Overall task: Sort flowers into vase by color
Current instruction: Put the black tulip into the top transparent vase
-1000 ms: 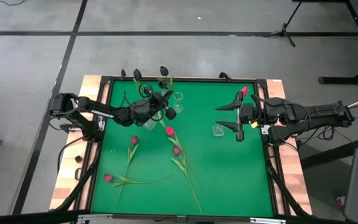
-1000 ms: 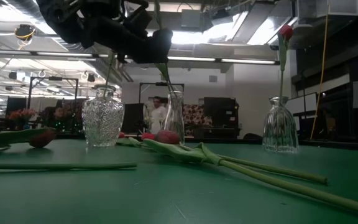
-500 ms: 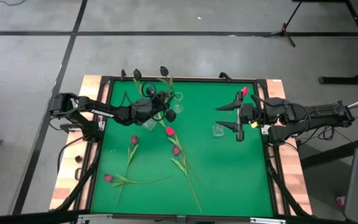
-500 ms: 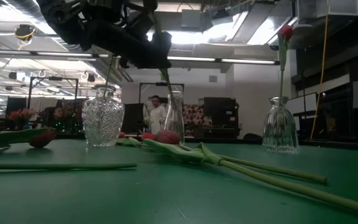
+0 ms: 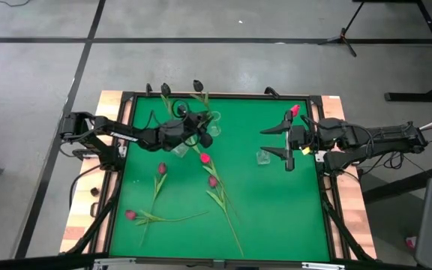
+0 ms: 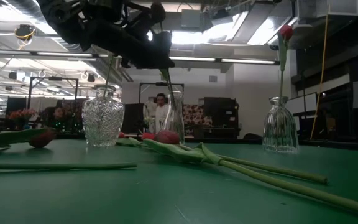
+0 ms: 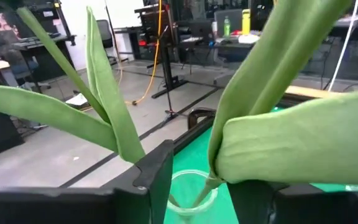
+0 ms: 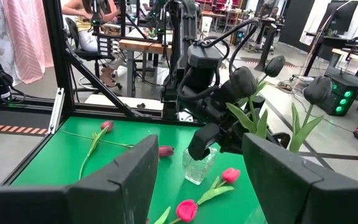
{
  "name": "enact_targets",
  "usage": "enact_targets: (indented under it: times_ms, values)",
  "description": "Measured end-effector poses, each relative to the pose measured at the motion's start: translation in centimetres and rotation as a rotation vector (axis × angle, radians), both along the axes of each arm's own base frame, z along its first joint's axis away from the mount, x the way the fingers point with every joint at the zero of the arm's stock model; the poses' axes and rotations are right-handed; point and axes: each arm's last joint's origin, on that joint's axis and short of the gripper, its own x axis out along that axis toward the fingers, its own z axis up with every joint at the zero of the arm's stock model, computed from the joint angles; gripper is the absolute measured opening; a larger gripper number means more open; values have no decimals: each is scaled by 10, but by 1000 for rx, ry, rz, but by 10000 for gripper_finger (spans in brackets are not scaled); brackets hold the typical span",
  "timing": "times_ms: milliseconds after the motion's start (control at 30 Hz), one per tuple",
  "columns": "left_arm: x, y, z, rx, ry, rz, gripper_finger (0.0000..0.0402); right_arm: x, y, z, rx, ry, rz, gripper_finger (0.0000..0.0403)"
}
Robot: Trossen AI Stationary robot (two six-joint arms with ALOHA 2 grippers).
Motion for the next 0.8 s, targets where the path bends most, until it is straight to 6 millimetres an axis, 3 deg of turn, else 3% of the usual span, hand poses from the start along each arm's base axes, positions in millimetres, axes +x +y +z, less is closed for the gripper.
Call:
enact_targets:
  times_ms: [367, 800]
  values:
    - [21, 4, 39, -41, 88, 66, 187, 0, 0, -1, 14, 9, -2, 232]
    - [30, 6, 70, -50, 176, 66, 187, 0, 0, -4, 40, 39, -5, 232]
